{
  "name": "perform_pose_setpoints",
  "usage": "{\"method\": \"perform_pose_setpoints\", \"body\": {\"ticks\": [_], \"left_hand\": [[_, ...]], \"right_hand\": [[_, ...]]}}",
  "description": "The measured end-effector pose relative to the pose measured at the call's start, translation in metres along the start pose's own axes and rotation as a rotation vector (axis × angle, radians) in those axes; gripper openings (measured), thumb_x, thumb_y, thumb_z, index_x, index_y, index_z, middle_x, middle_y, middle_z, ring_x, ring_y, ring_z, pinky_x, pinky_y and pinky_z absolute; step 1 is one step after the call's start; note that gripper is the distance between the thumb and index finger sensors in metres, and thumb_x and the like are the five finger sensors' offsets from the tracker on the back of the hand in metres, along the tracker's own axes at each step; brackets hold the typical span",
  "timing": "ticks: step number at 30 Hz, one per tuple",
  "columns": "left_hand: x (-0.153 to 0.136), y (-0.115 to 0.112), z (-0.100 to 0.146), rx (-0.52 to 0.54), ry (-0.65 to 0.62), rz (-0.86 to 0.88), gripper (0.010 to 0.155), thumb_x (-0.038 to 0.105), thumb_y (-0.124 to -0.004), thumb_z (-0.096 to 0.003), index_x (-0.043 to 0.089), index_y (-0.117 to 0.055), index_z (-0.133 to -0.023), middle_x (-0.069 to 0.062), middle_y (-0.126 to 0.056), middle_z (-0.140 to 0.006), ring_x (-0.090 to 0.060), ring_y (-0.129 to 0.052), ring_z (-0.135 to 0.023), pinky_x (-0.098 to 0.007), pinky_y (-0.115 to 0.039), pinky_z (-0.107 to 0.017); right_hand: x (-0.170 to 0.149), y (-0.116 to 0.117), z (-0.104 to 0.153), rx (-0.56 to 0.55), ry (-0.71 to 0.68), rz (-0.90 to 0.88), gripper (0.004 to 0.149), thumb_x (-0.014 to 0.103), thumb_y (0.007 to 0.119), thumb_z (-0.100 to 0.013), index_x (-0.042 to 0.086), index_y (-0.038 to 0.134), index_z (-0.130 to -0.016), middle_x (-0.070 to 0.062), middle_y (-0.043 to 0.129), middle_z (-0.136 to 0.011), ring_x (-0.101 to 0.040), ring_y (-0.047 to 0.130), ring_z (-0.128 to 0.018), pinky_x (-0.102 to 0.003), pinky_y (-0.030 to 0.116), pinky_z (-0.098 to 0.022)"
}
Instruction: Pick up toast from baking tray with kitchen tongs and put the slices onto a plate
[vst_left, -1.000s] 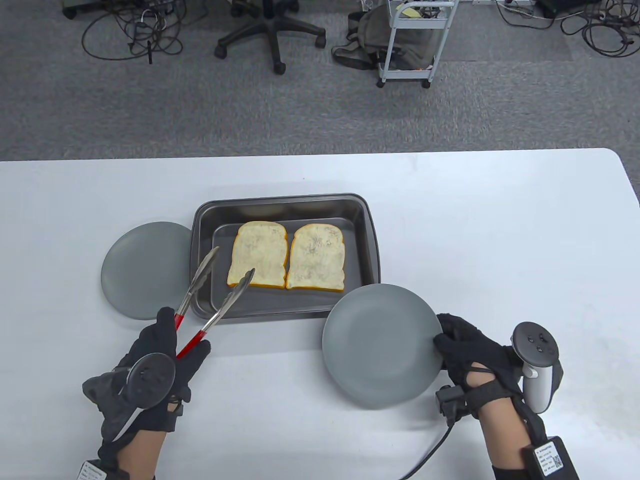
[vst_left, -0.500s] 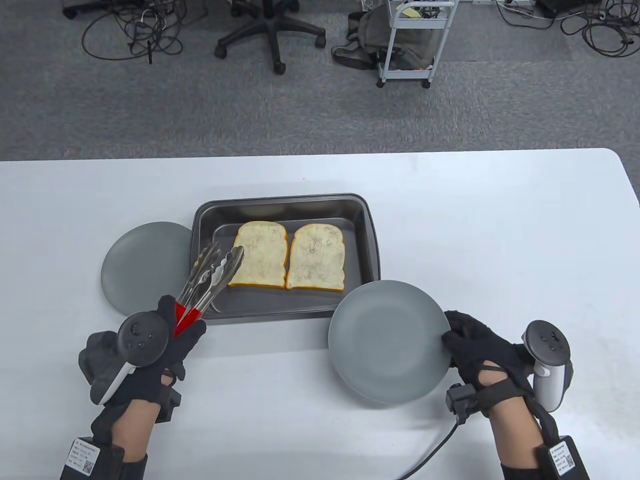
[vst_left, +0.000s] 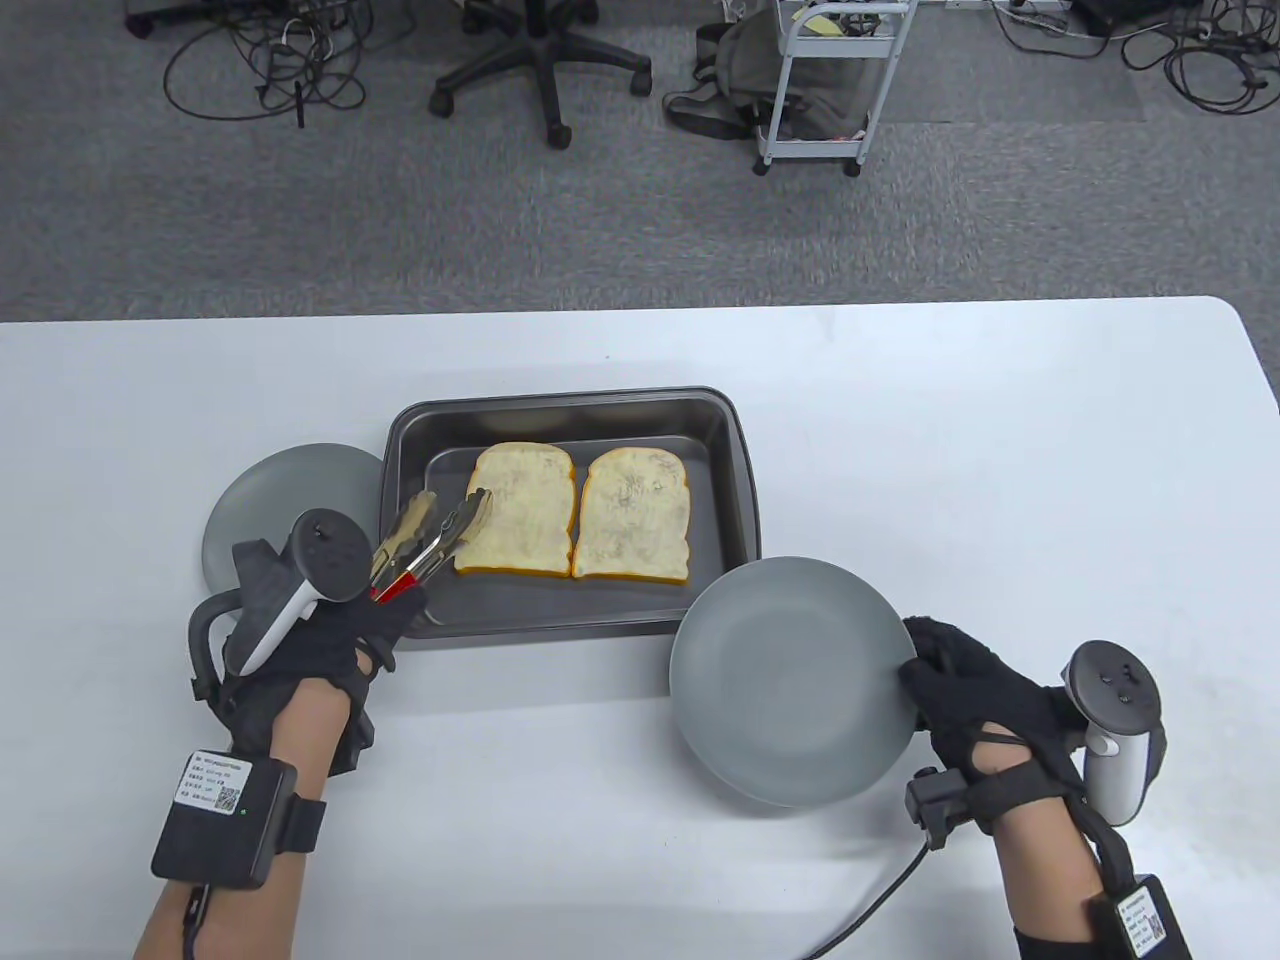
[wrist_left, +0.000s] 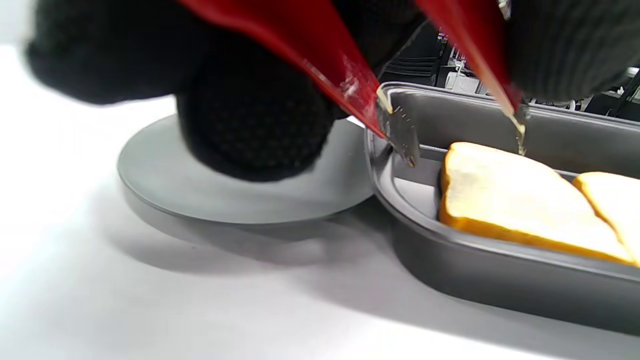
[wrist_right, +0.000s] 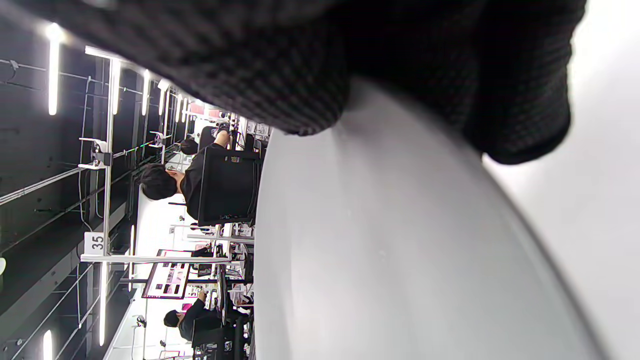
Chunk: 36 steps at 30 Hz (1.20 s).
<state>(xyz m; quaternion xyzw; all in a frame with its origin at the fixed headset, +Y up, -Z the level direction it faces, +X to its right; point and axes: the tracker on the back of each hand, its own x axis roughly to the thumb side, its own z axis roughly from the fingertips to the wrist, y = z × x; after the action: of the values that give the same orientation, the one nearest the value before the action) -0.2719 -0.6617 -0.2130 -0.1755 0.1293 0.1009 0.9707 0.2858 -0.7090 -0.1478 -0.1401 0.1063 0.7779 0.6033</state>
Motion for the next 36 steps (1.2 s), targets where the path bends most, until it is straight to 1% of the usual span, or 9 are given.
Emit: {"method": "perform_pose_setpoints", "body": {"ticks": [5, 10, 14, 17, 18, 26, 27, 28, 36], "left_hand": [[-0.004, -0.007, -0.013, -0.133, -0.006, 0.102, 0.084, 0.070, -0.083, -0.0369, 0.012, -0.078, -0.098, -0.016, -0.098, -0.073, -0.032, -0.106, -0.033, -0.037, -0.093, -0.021], [-0.013, -0.007, -0.024, -0.158, 0.027, 0.172, 0.078, 0.067, -0.086, -0.0384, 0.015, -0.079, -0.096, -0.014, -0.100, -0.069, -0.031, -0.106, -0.030, -0.036, -0.093, -0.019], [-0.014, -0.007, -0.030, -0.136, 0.028, 0.131, 0.069, 0.062, -0.095, -0.0362, 0.019, -0.084, -0.090, -0.010, -0.103, -0.064, -0.030, -0.106, -0.026, -0.036, -0.094, -0.015], [-0.014, -0.007, -0.030, -0.111, 0.012, 0.142, 0.065, 0.058, -0.097, -0.0367, 0.019, -0.087, -0.088, -0.009, -0.104, -0.061, -0.030, -0.106, -0.024, -0.036, -0.094, -0.014], [-0.014, -0.007, -0.030, -0.101, 0.009, 0.143, 0.064, 0.058, -0.097, -0.0371, 0.019, -0.088, -0.087, -0.001, -0.105, -0.061, -0.030, -0.106, -0.024, -0.035, -0.094, -0.013], [-0.019, -0.003, -0.024, -0.046, -0.027, 0.175, 0.061, 0.057, -0.093, -0.0394, 0.016, -0.091, -0.085, -0.002, -0.106, -0.058, -0.028, -0.106, -0.021, -0.033, -0.094, -0.011], [-0.019, -0.002, -0.023, -0.037, -0.033, 0.186, 0.061, 0.057, -0.092, -0.0394, 0.016, -0.091, -0.085, -0.002, -0.106, -0.057, -0.029, -0.107, -0.018, -0.033, -0.094, -0.011], [-0.020, -0.001, -0.021, -0.034, -0.037, 0.202, 0.062, 0.057, -0.092, -0.0394, 0.015, -0.091, -0.085, -0.002, -0.106, -0.057, -0.028, -0.106, -0.021, -0.033, -0.094, -0.011], [-0.025, 0.024, 0.000, 0.004, -0.101, 0.381, 0.062, 0.058, -0.091, -0.0408, 0.016, -0.092, -0.086, -0.002, -0.107, -0.058, -0.029, -0.107, -0.018, -0.033, -0.094, -0.010]], "right_hand": [[0.000, -0.001, 0.000, 0.000, -0.008, -0.001, 0.053, 0.021, 0.091, -0.042, 0.003, 0.078, -0.091, -0.021, 0.102, -0.070, -0.035, 0.117, -0.046, -0.054, 0.098, -0.043], [0.000, -0.001, 0.000, 0.004, -0.014, -0.006, 0.053, 0.021, 0.091, -0.042, 0.003, 0.078, -0.091, -0.021, 0.102, -0.070, -0.035, 0.117, -0.046, -0.054, 0.098, -0.043], [0.000, -0.002, 0.000, 0.003, -0.019, -0.001, 0.053, 0.021, 0.091, -0.042, 0.003, 0.078, -0.091, -0.021, 0.102, -0.070, -0.035, 0.117, -0.046, -0.054, 0.098, -0.043], [0.000, -0.003, 0.000, -0.001, -0.021, 0.000, 0.053, 0.021, 0.091, -0.042, 0.003, 0.078, -0.091, -0.021, 0.102, -0.070, -0.035, 0.117, -0.046, -0.054, 0.097, -0.043], [0.000, -0.003, 0.000, -0.002, -0.021, -0.001, 0.053, 0.021, 0.091, -0.042, 0.003, 0.078, -0.091, -0.021, 0.102, -0.070, -0.035, 0.117, -0.046, -0.054, 0.098, -0.043], [0.001, -0.004, 0.001, -0.004, -0.017, -0.005, 0.053, 0.021, 0.091, -0.042, 0.003, 0.078, -0.091, -0.021, 0.102, -0.070, -0.035, 0.117, -0.046, -0.054, 0.098, -0.043], [0.001, -0.004, 0.001, -0.004, -0.017, -0.006, 0.053, 0.021, 0.091, -0.042, 0.003, 0.078, -0.091, -0.021, 0.102, -0.070, -0.035, 0.117, -0.046, -0.054, 0.098, -0.043], [0.001, -0.004, 0.001, -0.004, -0.016, -0.008, 0.053, 0.021, 0.091, -0.042, 0.003, 0.078, -0.091, -0.020, 0.102, -0.069, -0.035, 0.117, -0.046, -0.054, 0.097, -0.043], [0.001, -0.005, 0.001, -0.002, -0.017, -0.019, 0.053, 0.021, 0.091, -0.042, 0.003, 0.078, -0.091, -0.021, 0.102, -0.070, -0.035, 0.117, -0.046, -0.054, 0.098, -0.042]]}}
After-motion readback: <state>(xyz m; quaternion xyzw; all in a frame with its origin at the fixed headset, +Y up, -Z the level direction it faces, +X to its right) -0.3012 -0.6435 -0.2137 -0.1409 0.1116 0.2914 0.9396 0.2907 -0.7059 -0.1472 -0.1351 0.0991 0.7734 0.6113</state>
